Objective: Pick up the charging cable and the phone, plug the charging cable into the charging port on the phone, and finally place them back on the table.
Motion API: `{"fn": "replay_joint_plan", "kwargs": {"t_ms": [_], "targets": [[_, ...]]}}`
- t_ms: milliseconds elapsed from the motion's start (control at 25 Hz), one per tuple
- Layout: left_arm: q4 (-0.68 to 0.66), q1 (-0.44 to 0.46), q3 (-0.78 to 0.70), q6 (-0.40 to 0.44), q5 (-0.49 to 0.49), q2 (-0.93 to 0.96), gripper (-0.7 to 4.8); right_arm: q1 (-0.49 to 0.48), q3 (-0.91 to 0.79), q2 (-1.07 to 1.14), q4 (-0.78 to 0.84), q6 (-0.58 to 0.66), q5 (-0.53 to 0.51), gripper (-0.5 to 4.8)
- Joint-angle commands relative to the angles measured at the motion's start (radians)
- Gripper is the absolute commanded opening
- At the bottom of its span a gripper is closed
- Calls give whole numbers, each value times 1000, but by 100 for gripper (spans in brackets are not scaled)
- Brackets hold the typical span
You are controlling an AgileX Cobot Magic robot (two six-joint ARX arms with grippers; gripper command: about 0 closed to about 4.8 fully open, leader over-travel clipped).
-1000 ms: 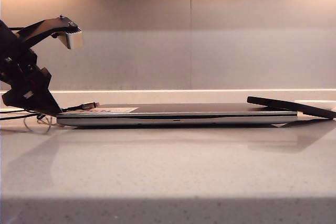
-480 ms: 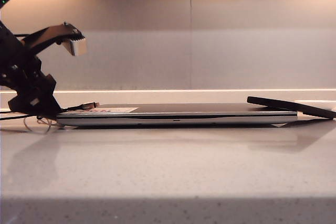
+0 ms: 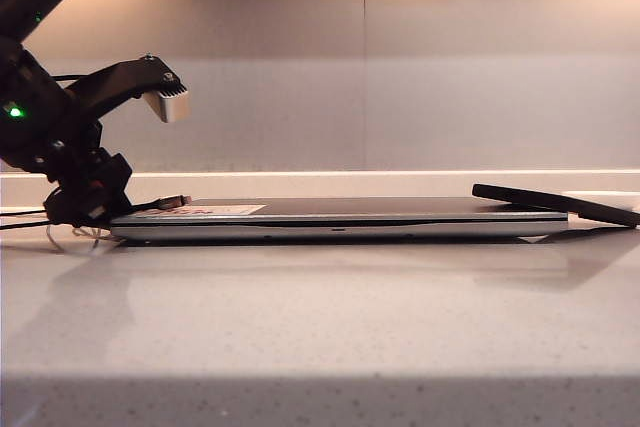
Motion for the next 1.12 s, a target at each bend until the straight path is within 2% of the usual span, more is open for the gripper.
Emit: {"fn": "replay_joint_plan", "kwargs": {"t_ms": [40, 200, 240, 440, 640, 920, 1120], "targets": [[0, -15, -2, -7, 72, 13, 208, 1, 6, -1, 19, -2, -1, -4], [29, -15, -2, -8, 74, 12, 6, 1, 6, -1, 28, -2, -1, -3], [37, -15, -2, -10, 76, 12, -5, 1, 6, -1, 34, -2, -1, -3], [44, -15, 0, -11, 76, 3, -6, 0, 6, 0, 39, -2, 1, -4], [38, -15, 9, -31, 76, -108, -6, -1, 6, 0, 40, -2, 2, -4], [-32, -16, 79, -285, 77, -193, -6, -1, 6, 0, 40, -2, 3, -4], [-53, -20, 96, -430, 77, -216, -6, -2, 6, 0, 40, 13, 3, -4]]}}
